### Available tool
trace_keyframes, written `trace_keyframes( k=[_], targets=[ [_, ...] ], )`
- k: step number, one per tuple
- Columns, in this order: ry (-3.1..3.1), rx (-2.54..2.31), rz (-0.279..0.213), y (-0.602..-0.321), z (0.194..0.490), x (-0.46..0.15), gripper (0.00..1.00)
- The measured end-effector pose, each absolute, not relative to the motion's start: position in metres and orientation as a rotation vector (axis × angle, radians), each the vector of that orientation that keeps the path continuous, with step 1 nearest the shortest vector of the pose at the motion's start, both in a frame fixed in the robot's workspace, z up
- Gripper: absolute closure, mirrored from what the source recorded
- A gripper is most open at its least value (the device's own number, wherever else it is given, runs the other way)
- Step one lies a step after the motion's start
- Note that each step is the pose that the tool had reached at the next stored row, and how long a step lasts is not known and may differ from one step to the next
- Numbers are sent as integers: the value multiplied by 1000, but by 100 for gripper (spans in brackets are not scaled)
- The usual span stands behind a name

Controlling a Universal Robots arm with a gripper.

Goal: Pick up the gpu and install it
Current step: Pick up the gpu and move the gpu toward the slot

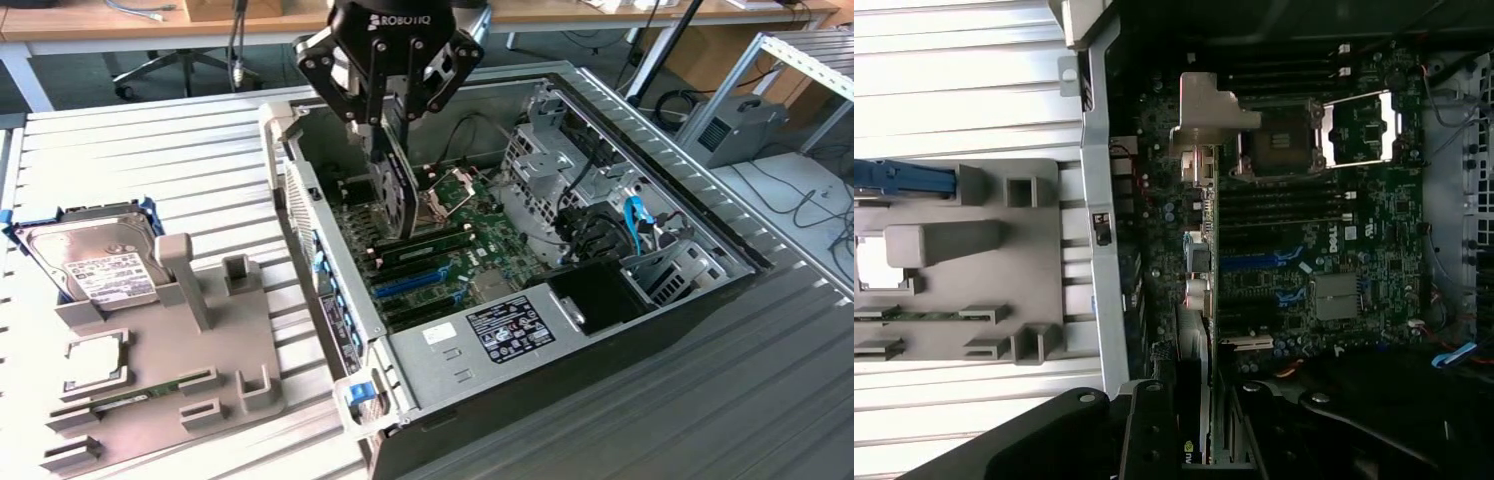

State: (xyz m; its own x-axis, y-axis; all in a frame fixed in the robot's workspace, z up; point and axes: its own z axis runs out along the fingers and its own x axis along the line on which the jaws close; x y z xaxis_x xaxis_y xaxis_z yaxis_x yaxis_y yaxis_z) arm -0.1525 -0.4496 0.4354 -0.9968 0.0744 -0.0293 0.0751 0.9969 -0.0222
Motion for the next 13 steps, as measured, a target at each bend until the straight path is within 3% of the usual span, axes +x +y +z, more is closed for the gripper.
trace_keyframes(
  k=[13],
  targets=[
    [3111, 116, -36, -450, 435, -137, 74]
  ],
)
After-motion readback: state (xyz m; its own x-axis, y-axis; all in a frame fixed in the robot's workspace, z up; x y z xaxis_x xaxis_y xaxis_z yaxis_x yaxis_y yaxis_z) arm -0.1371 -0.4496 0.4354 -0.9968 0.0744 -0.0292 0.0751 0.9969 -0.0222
